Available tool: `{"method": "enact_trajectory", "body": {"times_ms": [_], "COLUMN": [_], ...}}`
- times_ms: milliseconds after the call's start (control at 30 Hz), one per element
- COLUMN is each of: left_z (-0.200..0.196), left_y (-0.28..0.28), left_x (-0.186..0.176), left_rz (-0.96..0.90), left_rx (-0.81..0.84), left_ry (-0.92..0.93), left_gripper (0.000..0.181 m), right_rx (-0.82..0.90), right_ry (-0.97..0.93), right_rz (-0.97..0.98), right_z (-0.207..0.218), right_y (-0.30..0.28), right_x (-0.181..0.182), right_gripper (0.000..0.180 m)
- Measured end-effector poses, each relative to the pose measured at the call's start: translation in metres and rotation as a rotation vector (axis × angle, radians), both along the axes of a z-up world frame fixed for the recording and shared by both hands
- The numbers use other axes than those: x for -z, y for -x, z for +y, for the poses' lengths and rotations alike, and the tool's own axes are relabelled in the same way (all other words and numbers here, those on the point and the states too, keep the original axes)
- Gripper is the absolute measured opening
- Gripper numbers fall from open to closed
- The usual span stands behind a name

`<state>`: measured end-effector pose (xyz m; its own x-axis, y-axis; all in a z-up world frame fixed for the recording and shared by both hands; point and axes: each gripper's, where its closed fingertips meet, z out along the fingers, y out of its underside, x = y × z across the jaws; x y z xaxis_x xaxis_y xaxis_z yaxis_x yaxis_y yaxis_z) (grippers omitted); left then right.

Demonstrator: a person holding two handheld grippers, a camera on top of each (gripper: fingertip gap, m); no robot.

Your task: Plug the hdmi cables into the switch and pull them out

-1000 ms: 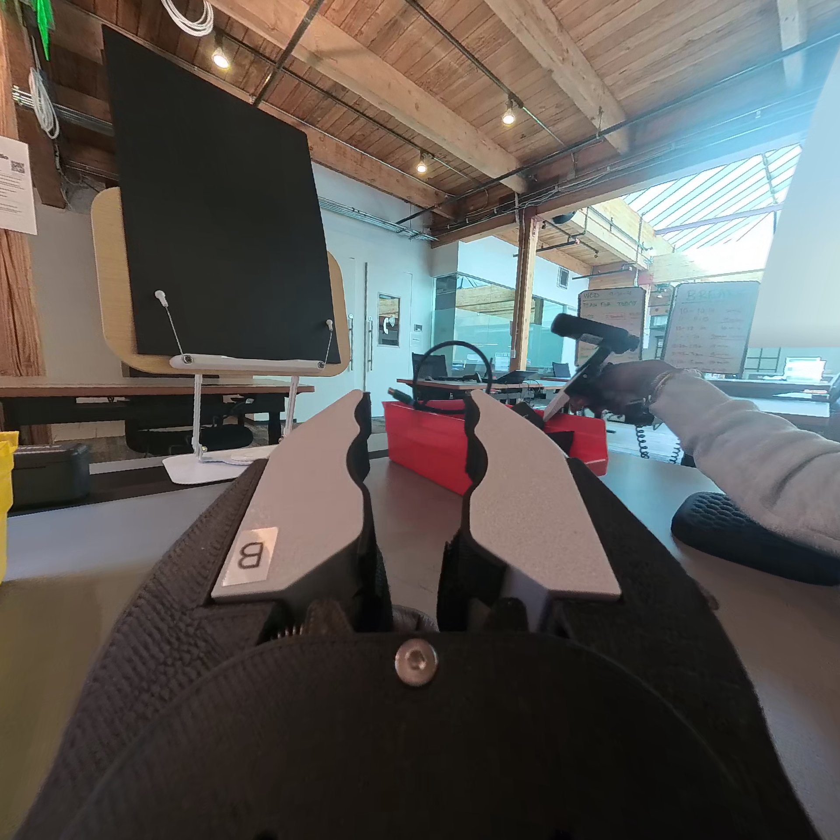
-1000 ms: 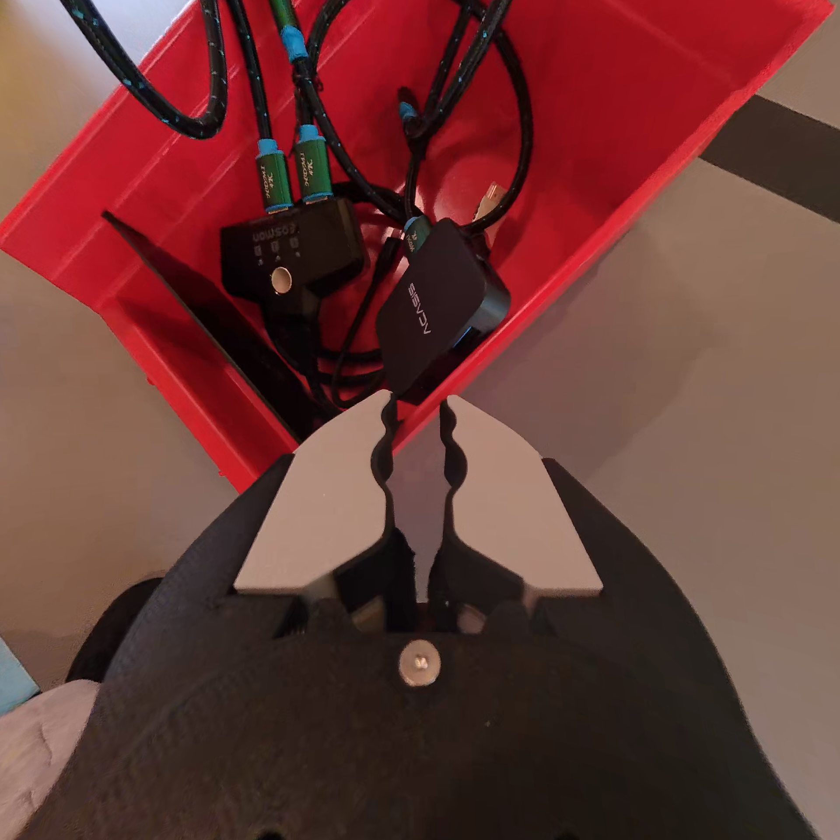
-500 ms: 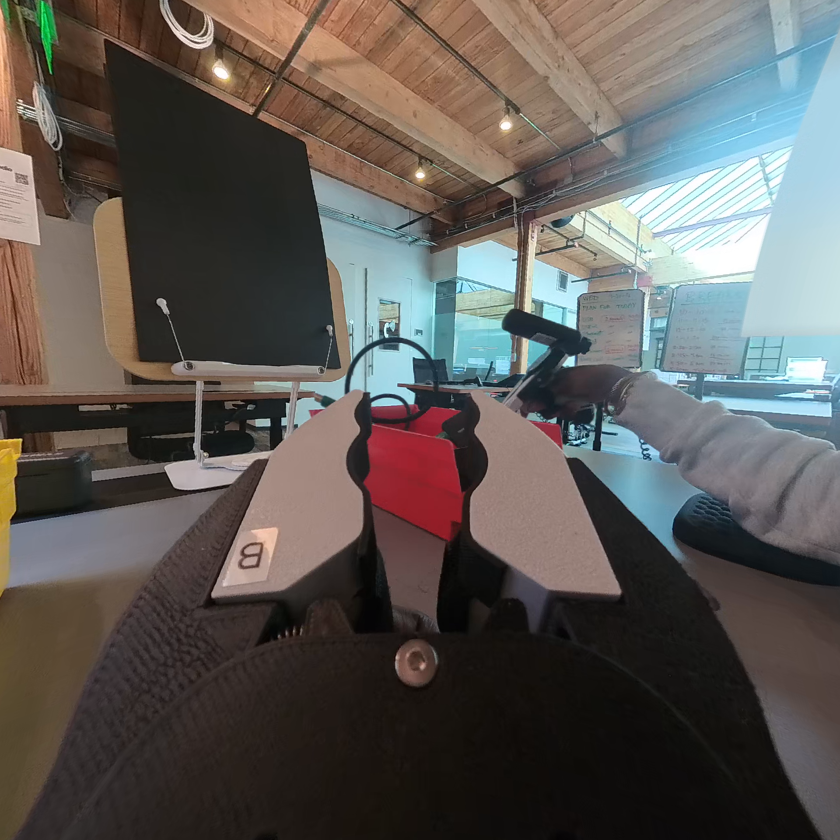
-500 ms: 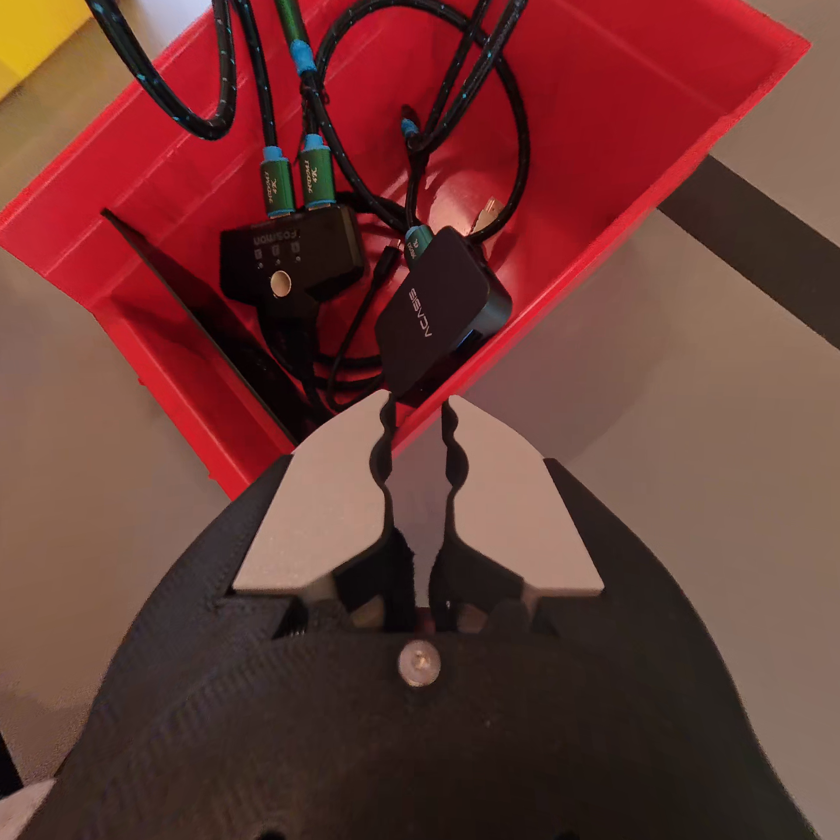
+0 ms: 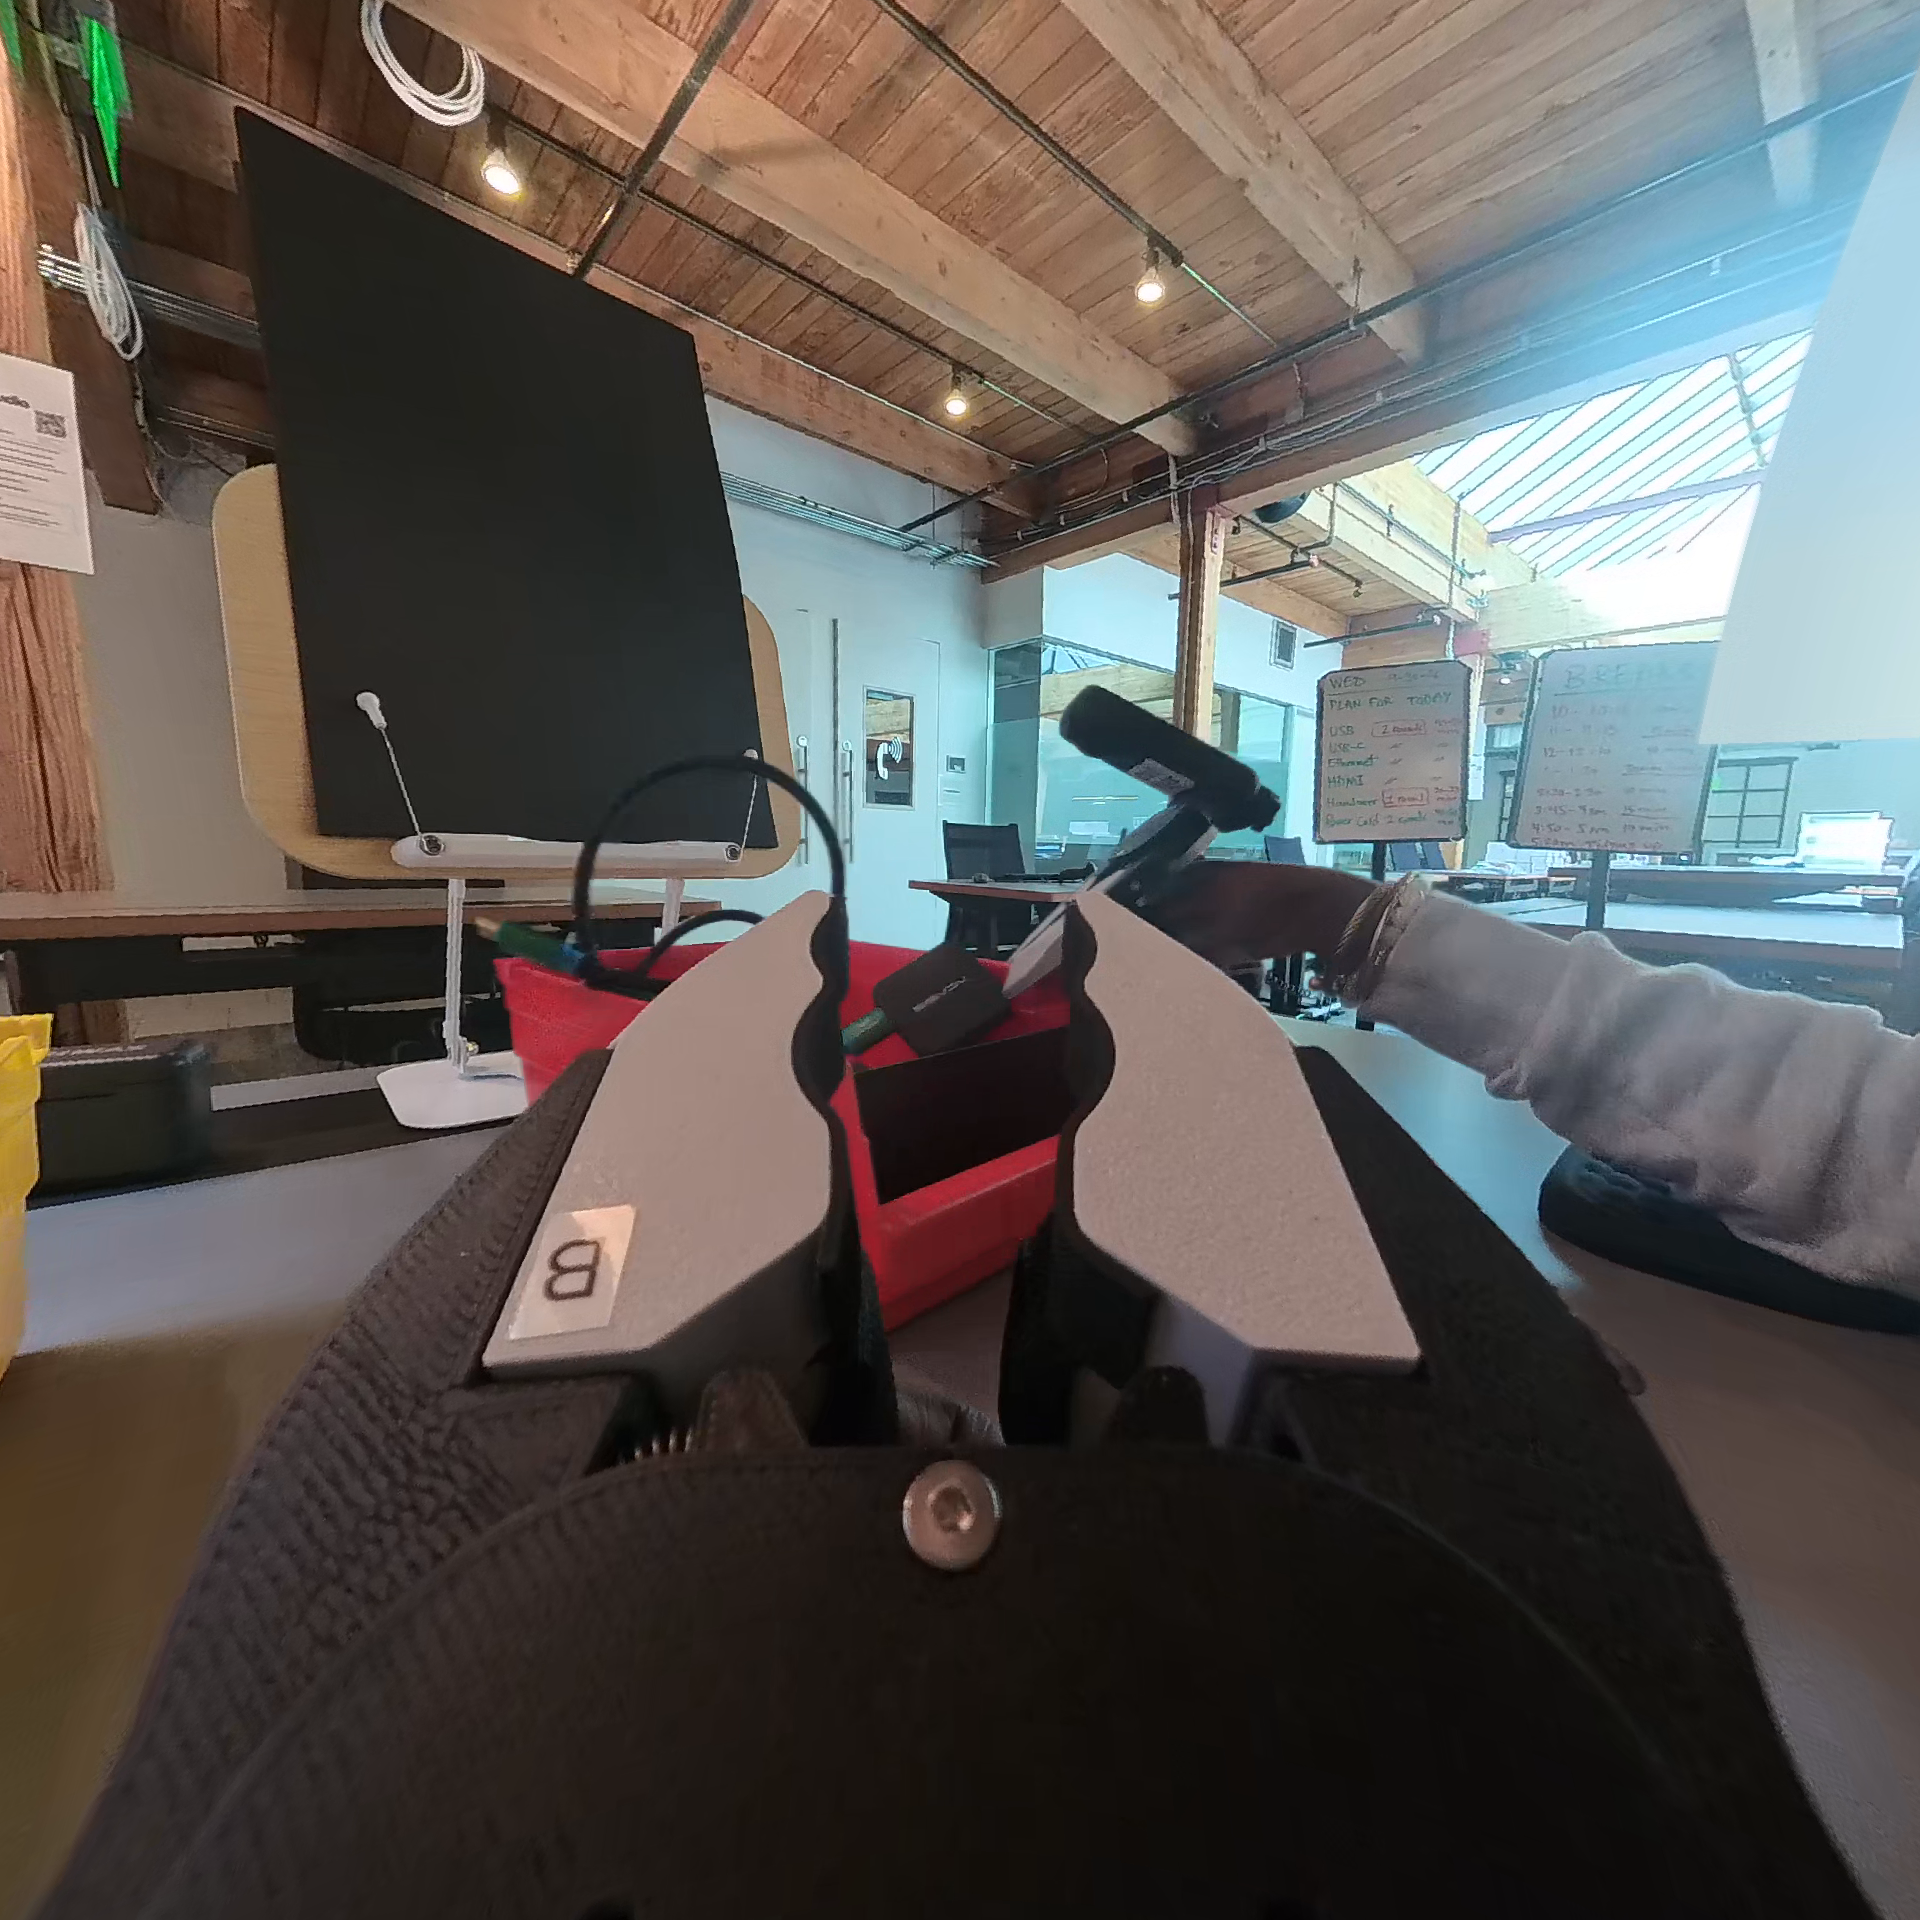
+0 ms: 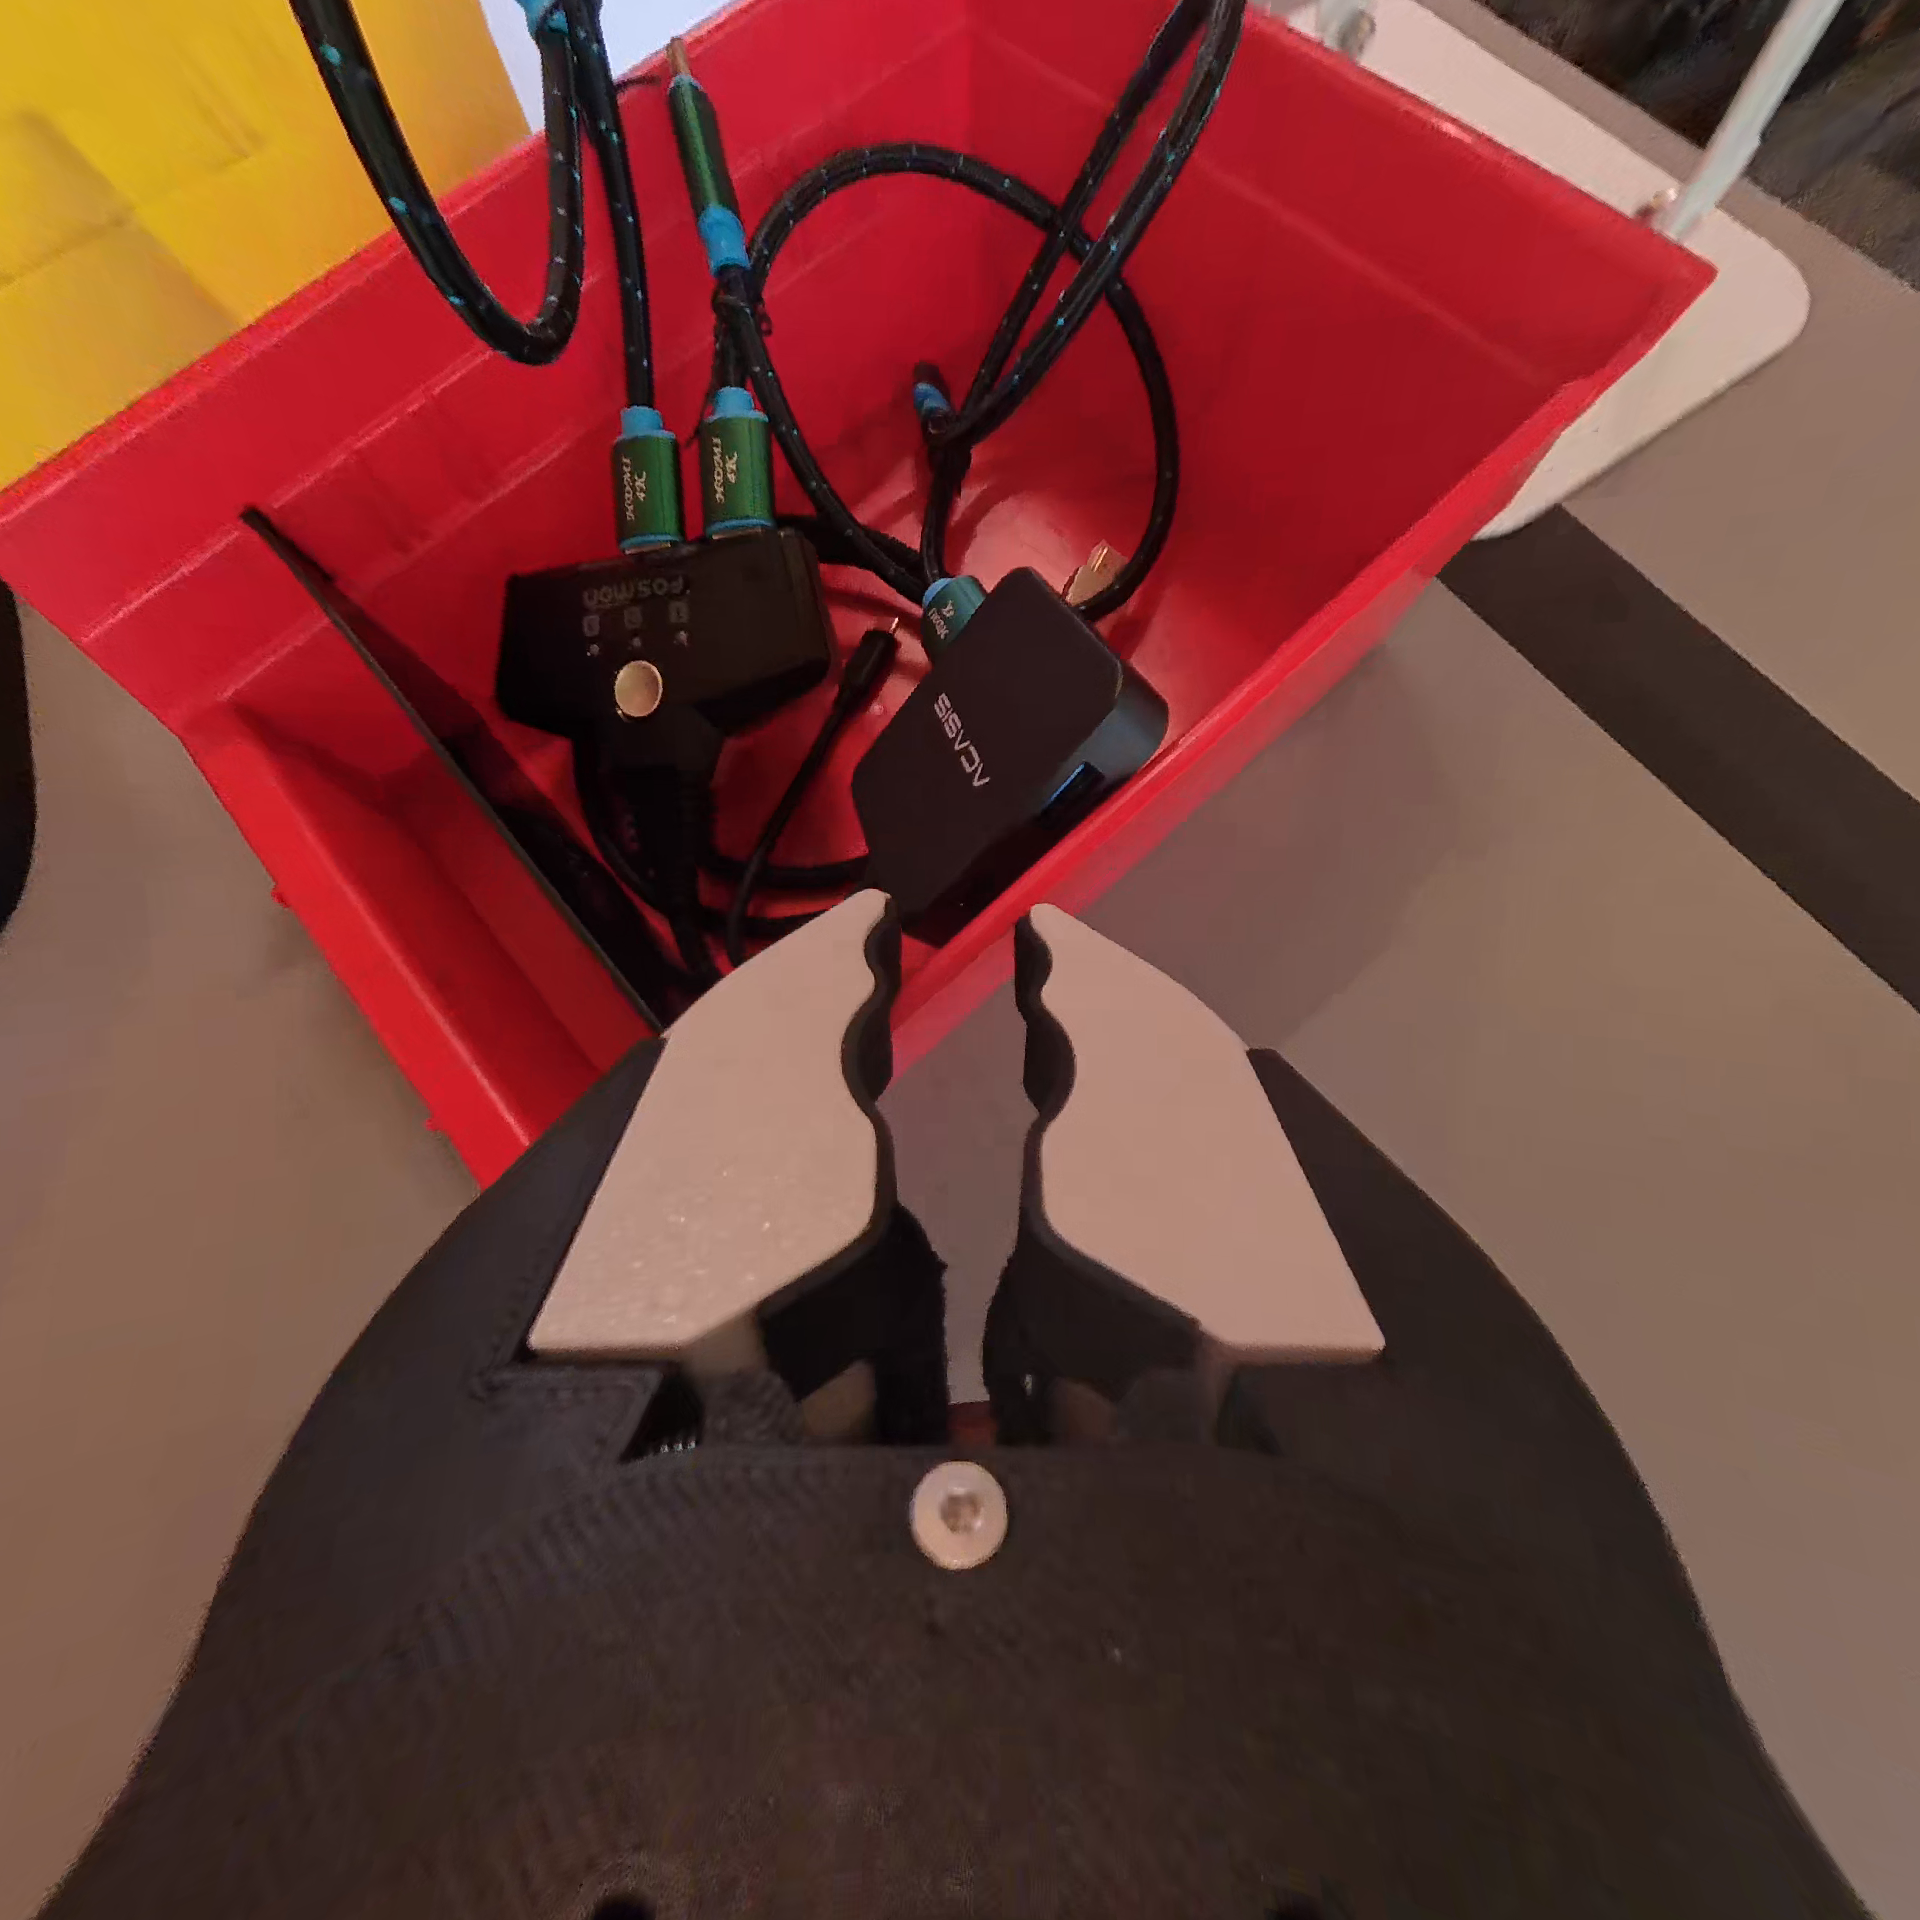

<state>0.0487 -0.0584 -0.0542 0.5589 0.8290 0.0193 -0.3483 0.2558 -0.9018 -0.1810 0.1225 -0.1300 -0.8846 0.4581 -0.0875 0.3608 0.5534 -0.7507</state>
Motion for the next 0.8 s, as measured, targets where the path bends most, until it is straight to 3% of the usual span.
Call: {"method": "enact_trajectory", "body": {"times_ms": [300, 433, 533, 633, 733, 800], "left_z": [-0.010, -0.046, -0.096, -0.178, -0.281, -0.321], "left_y": [-0.016, -0.027, -0.041, -0.045, -0.045, -0.043], "left_x": [-0.015, -0.037, -0.061, -0.065, -0.027, 0.008], "left_rz": [0.078, 0.037, 0.044, -0.007, -0.173, -0.331], "left_rx": [-0.040, -0.067, -0.165, -0.433, -0.830, -0.925], "left_ry": [0.008, 0.013, 0.028, 0.025, 0.059, 0.054], "left_gripper": [0.036, 0.037, 0.039, 0.041, 0.050, 0.060], "right_rx": [-0.013, -0.019, -0.023, -0.025, -0.024, -0.019], "right_ry": [0.056, 0.055, 0.043, 0.012, -0.009, -0.023], "right_rz": [0.108, 0.138, 0.167, 0.208, 0.229, 0.247], "right_z": [-0.065, -0.089, -0.107, -0.123, -0.138, -0.147], "right_y": [-0.018, -0.026, -0.031, -0.033, -0.038, -0.039], "right_x": [-0.002, -0.002, -0.002, -0.002, -0.002, -0.002], "right_gripper": [0.020, 0.020, 0.021, 0.022, 0.023, 0.023]}}
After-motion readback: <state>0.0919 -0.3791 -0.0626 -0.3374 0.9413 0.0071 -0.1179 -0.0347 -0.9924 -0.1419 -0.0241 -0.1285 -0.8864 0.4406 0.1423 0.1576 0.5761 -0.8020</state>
